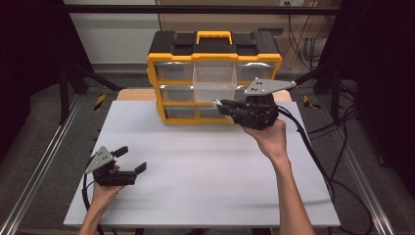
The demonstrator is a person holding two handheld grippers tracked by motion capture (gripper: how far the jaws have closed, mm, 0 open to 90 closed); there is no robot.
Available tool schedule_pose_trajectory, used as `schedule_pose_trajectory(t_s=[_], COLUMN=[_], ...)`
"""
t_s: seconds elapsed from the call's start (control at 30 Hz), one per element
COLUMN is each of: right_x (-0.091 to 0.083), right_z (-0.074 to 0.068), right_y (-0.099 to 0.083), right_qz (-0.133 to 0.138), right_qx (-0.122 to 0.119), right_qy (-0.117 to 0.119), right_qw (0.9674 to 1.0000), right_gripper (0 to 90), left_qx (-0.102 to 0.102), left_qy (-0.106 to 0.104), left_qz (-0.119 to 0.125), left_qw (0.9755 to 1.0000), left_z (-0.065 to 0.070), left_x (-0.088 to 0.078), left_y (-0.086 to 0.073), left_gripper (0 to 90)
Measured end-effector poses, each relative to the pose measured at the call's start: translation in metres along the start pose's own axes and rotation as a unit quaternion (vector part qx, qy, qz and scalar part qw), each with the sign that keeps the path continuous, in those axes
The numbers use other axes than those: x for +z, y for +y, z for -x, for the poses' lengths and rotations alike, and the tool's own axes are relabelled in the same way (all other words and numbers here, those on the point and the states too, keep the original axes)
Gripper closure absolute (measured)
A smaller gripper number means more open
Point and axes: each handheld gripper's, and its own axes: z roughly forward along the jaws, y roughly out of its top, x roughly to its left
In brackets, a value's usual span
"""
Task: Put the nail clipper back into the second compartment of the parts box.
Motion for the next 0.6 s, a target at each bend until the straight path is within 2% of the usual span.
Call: schedule_pose_trajectory(t_s=[0.6], right_x=[0.001], right_z=[0.018], right_y=[0.030], right_qz=[0.020], right_qx=[0.005], right_qy=[-0.024], right_qw=[0.9995], right_gripper=[77.8], left_qx=[0.000], left_qy=[0.001], left_qz=[0.002], left_qw=[1.0000], left_z=[-0.001], left_x=[0.000], left_y=[0.000], left_gripper=[2.3])
